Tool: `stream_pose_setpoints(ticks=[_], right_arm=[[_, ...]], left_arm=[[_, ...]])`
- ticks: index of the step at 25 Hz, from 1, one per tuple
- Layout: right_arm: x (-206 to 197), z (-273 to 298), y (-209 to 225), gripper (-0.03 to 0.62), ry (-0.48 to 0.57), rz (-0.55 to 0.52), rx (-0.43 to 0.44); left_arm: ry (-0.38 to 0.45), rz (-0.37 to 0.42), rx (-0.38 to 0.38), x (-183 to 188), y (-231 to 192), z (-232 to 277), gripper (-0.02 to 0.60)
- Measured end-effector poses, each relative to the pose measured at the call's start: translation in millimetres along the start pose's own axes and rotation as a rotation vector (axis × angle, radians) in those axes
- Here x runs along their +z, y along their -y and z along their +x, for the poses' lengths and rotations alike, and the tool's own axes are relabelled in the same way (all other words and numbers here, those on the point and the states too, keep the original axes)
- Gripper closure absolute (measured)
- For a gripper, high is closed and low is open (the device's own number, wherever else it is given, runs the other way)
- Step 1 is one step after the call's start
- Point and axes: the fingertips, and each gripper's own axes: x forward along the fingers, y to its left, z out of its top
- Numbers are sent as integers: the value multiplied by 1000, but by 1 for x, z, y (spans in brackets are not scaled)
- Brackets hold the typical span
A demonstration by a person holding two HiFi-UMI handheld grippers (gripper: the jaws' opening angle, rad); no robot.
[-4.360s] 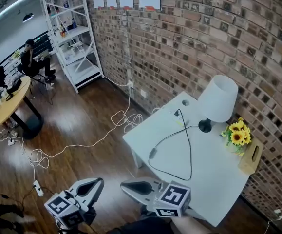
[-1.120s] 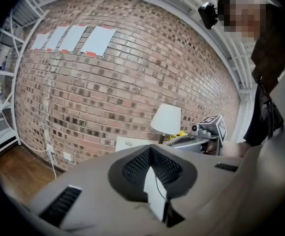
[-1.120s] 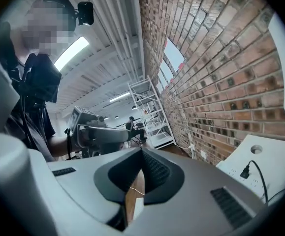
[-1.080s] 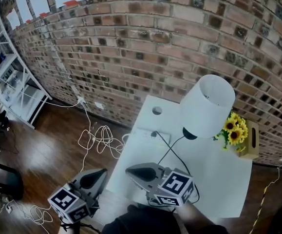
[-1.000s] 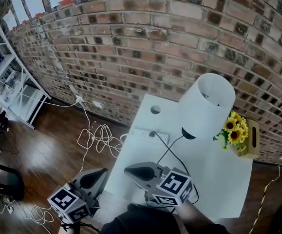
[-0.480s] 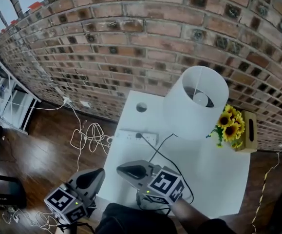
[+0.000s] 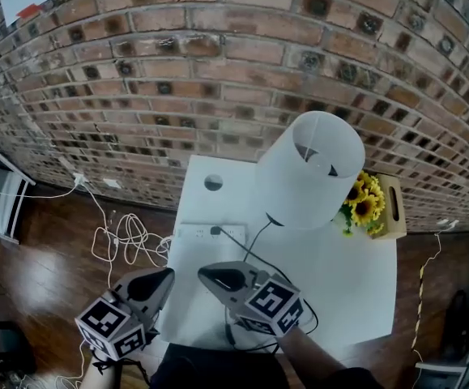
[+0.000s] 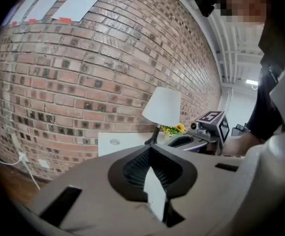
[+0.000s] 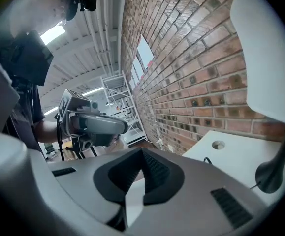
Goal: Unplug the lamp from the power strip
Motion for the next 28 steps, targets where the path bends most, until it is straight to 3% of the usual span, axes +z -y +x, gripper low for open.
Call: stream_pose_setpoints(ticks=[11, 16, 22, 28], right_arm=[[-22, 29, 33, 603, -85, 12, -211], [-40, 37, 57, 602, -145, 63, -282], [-60, 39, 101, 599, -172, 75, -445], [-70, 43, 121, 594, -167, 119, -521]], left_arm=[[-102, 138, -119, -12, -44, 29, 560], [-121, 137, -148, -15, -52, 61, 560], [-242, 168, -141, -52, -65, 102, 560], [-310, 159, -124, -71, -73, 125, 560]])
